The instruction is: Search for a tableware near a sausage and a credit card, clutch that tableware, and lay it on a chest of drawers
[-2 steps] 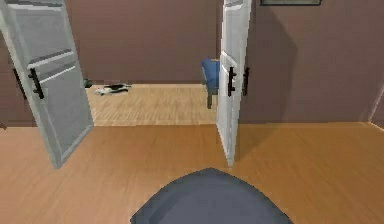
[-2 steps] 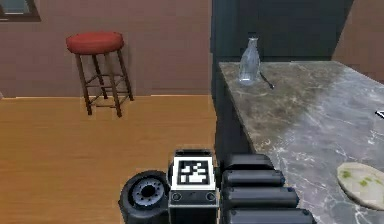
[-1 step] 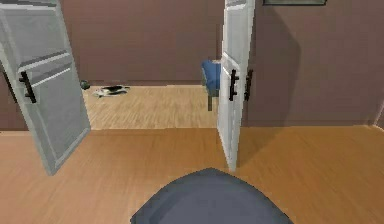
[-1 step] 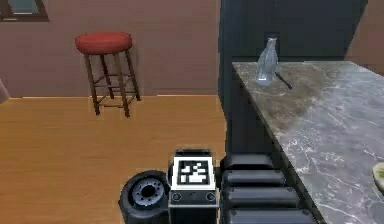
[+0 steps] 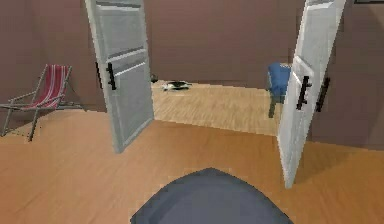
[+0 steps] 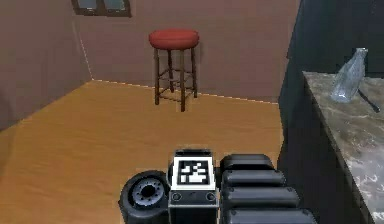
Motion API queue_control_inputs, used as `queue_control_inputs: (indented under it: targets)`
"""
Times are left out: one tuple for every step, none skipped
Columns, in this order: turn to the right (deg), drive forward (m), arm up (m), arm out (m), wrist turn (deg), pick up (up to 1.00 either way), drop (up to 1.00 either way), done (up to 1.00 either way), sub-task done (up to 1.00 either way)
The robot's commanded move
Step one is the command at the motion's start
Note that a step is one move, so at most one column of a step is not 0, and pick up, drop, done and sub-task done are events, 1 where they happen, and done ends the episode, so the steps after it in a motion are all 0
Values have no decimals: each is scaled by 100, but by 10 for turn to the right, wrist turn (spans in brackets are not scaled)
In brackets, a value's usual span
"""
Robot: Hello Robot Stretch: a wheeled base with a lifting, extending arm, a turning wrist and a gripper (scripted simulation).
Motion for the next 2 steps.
queue_control_inputs:
  targets:
    - [0,100,0,0,0,0,0,0,0]
    - [0,100,0,0,0,0,0,0,0]
